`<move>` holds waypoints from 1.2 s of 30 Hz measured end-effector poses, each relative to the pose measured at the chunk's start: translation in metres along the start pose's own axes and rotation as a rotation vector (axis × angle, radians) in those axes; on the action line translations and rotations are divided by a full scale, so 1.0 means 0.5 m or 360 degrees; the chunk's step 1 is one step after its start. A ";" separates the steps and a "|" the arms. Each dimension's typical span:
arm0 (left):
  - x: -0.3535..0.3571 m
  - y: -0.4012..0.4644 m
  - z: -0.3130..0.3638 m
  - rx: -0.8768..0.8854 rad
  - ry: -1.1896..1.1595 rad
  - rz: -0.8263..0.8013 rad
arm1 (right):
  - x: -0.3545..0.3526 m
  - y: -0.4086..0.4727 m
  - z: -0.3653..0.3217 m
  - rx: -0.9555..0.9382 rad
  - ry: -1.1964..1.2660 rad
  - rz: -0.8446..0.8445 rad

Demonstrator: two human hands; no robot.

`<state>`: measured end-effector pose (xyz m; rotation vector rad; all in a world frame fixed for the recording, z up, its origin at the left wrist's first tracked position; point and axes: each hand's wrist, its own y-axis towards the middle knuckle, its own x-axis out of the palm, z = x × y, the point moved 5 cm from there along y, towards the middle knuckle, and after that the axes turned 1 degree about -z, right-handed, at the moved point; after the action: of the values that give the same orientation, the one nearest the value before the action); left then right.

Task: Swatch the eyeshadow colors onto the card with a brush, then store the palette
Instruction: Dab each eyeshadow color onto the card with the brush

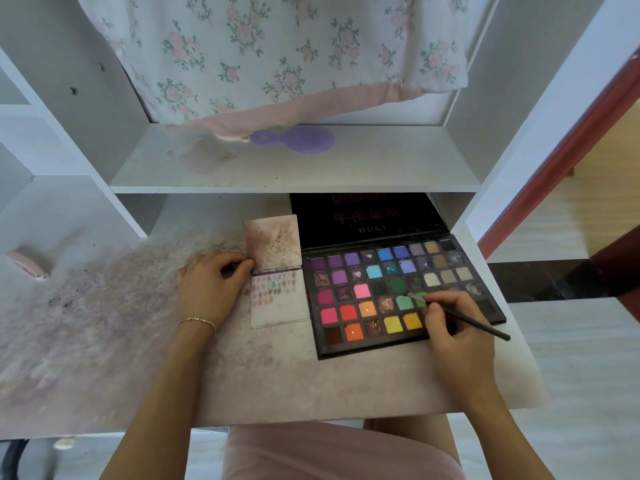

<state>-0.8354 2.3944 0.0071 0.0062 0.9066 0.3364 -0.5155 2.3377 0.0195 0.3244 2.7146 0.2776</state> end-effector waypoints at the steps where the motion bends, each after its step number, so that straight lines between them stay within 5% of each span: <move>1: 0.000 0.000 0.000 -0.0002 -0.0001 0.0000 | -0.002 -0.001 0.005 0.0012 -0.0005 0.0007; 26: -0.002 0.000 0.000 -0.0008 -0.0012 0.0008 | 0.004 -0.002 -0.007 -0.0043 -0.0041 0.0045; 36: -0.003 -0.001 -0.003 -0.0026 -0.0036 -0.0010 | 0.113 0.004 -0.060 -0.0048 0.0266 -0.0327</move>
<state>-0.8372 2.3932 0.0073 -0.0079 0.8815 0.3375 -0.5777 2.3499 0.0270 0.0127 2.8756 0.2985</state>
